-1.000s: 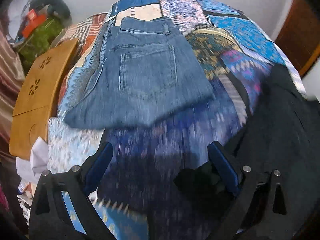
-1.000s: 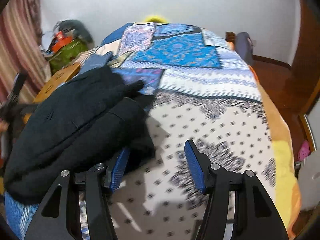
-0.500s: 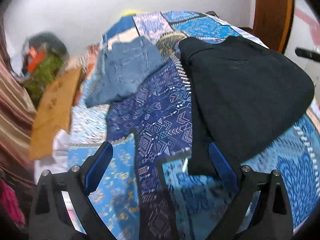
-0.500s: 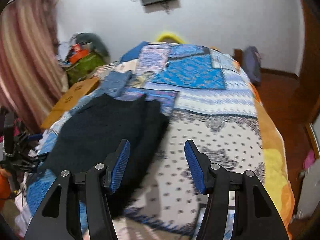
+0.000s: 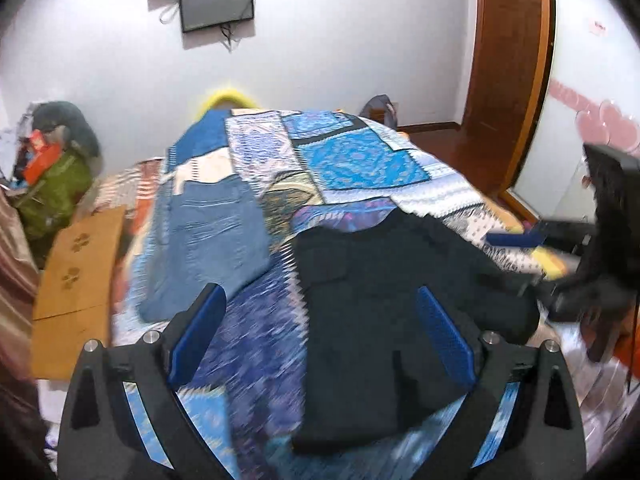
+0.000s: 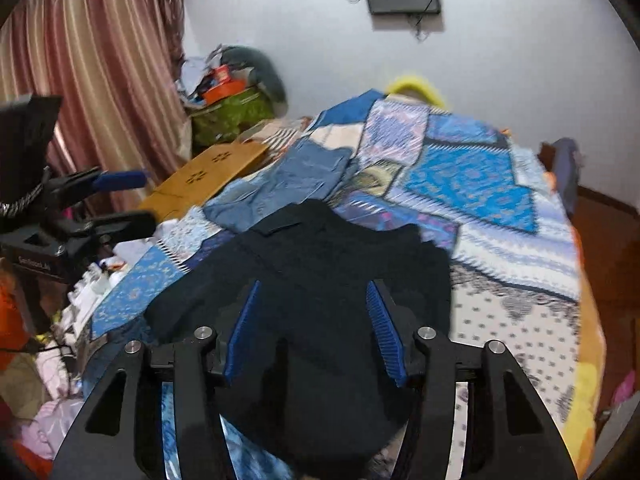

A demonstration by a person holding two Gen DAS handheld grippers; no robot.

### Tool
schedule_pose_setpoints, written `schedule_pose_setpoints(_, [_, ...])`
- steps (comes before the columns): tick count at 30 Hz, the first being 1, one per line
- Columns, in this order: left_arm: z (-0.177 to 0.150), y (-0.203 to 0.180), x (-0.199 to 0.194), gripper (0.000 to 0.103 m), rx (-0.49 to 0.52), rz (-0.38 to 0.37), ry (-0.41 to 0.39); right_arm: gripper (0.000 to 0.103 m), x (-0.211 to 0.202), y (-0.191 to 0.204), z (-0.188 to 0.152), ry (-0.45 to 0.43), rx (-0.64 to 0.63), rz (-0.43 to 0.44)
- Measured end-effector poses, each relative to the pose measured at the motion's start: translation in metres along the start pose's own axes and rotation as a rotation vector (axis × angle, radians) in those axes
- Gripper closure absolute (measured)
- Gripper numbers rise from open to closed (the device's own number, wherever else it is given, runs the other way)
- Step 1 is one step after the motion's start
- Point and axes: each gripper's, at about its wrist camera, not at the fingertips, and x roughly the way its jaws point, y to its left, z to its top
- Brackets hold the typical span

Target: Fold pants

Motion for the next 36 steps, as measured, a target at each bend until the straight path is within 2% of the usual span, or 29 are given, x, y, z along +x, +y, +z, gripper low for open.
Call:
schedule_pose_setpoints(4, [0.008, -0.014, 0.045, 0.007, 0.022, -0.028, 0.077, 0.057, 0.029, -0.003, 0.003, 0.080, -0.007, 0.025])
schedule_pose_setpoints(7, [-0.002, -0.027, 0.087, 0.009, 0.074, -0.064, 0.232, 0.058, 0.049, -0.013, -0.004, 0.180, 0.016, 0.061])
schedule_pose_setpoints(9, [-0.021, -0.034, 0.110, 0.009, 0.118, -0.042, 0.325, 0.063, 0.057, -0.021, -0.013, 0.218, 0.040, 0.063])
schedule_pose_setpoints(11, [-0.032, -0.029, 0.111, 0.008, 0.096, -0.064, 0.305, 0.063, 0.058, -0.024, -0.022, 0.236, 0.042, 0.073])
schedule_pose_setpoints(14, [-0.036, -0.017, 0.106, 0.008, 0.038, -0.082, 0.312, 0.063, 0.046, -0.018, -0.030, 0.229, -0.015, 0.036])
schedule_pose_setpoints(17, [-0.043, -0.007, 0.096, 0.008, -0.007, -0.075, 0.312, 0.063, 0.035, -0.013, -0.038, 0.232, -0.051, 0.008])
schedule_pose_setpoints(20, [-0.052, -0.004, 0.080, 0.008, -0.010, -0.052, 0.291, 0.062, 0.022, -0.011, -0.046, 0.231, -0.060, -0.014])
schedule_pose_setpoints(23, [-0.060, 0.001, 0.068, 0.008, -0.023, -0.036, 0.273, 0.061, 0.007, -0.012, -0.052, 0.212, -0.048, -0.046])
schedule_pose_setpoints(26, [-0.073, 0.003, 0.058, 0.008, -0.033, -0.022, 0.254, 0.052, -0.005, -0.012, -0.060, 0.197, -0.043, -0.086])
schedule_pose_setpoints(29, [-0.080, 0.006, 0.050, 0.008, -0.039, -0.017, 0.240, 0.052, -0.016, -0.019, -0.069, 0.187, 0.008, -0.087])
schedule_pose_setpoints(34, [-0.074, 0.011, 0.032, 0.008, -0.045, 0.000, 0.231, 0.052, -0.032, -0.029, -0.074, 0.189, 0.062, -0.085])
schedule_pose_setpoints(36, [-0.063, 0.017, 0.024, 0.008, -0.067, 0.020, 0.199, 0.052, -0.038, -0.030, -0.070, 0.178, 0.066, -0.093])
